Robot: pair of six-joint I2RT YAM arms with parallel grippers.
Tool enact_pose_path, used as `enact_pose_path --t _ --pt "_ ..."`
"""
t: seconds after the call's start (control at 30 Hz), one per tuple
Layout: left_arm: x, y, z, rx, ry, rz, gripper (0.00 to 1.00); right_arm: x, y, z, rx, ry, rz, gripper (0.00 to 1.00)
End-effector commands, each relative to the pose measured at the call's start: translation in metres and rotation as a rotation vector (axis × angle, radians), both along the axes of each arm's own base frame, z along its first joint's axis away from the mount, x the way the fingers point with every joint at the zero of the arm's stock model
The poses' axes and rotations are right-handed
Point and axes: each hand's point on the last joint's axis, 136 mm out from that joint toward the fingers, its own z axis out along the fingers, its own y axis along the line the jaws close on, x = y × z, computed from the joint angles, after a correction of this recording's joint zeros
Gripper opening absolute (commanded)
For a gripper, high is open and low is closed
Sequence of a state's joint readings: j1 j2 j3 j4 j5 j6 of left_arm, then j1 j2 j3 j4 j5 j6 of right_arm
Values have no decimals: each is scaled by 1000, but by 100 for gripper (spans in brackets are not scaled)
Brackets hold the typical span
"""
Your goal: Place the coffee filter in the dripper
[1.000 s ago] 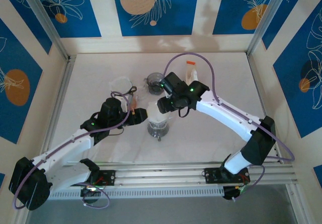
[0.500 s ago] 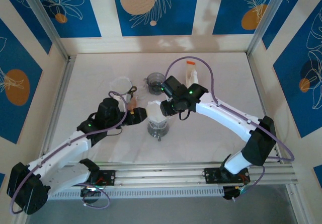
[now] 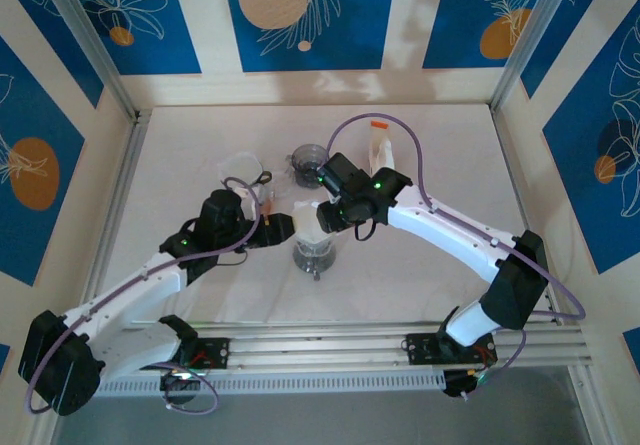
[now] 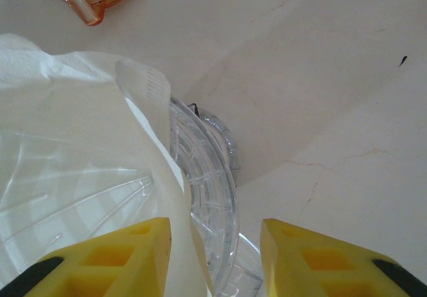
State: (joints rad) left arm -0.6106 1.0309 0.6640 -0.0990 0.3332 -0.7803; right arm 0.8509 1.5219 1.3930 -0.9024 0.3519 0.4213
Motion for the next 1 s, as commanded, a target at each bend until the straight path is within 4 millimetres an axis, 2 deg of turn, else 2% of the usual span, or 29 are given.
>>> enact_pose_path --t 0.0,0.47,0.67,0.83,0.97 --pt "-3 -7 9 -34 -20 -33 58 0 0 2 -6 -5 -11 40" --pt "-12 -5 -7 -4 23 -57 51 0 0 3 -7 -8 -14 40" --pt "-14 -4 -10 5 30 -60 49 3 0 11 -5 -29 -11 41" --pt "-14 -3 -12 13 31 -60 49 12 4 25 2 -64 18 48" --pt "-13 -3 -13 14 34 -57 49 22 8 24 -7 -51 39 53"
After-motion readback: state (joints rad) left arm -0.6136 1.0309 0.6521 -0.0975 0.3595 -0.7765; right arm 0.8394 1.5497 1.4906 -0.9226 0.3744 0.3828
